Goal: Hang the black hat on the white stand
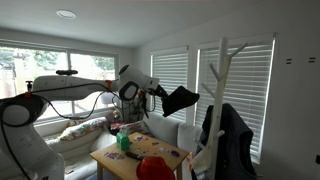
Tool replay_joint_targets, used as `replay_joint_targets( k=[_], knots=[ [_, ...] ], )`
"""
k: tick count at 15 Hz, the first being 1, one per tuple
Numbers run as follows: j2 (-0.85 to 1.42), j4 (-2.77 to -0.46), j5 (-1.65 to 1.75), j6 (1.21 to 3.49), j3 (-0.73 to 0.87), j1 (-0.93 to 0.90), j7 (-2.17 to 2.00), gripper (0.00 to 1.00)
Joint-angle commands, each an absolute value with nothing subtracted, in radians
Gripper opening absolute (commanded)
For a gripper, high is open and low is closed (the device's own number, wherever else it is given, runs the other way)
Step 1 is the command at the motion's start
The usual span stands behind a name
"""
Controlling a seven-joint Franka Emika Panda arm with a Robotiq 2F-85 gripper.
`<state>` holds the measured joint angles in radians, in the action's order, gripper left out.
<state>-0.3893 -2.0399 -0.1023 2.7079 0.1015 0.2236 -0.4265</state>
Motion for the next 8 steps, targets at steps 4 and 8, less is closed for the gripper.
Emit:
replay_joint_targets(
  k=[4, 8],
  knots=[
    [-0.411, -2.058, -0.074, 2.889, 0.058, 0.277, -0.472, 0.02],
    [-0.423, -2.060, -0.033, 2.954, 0.021, 0.347, -0.508, 0.02]
  ],
)
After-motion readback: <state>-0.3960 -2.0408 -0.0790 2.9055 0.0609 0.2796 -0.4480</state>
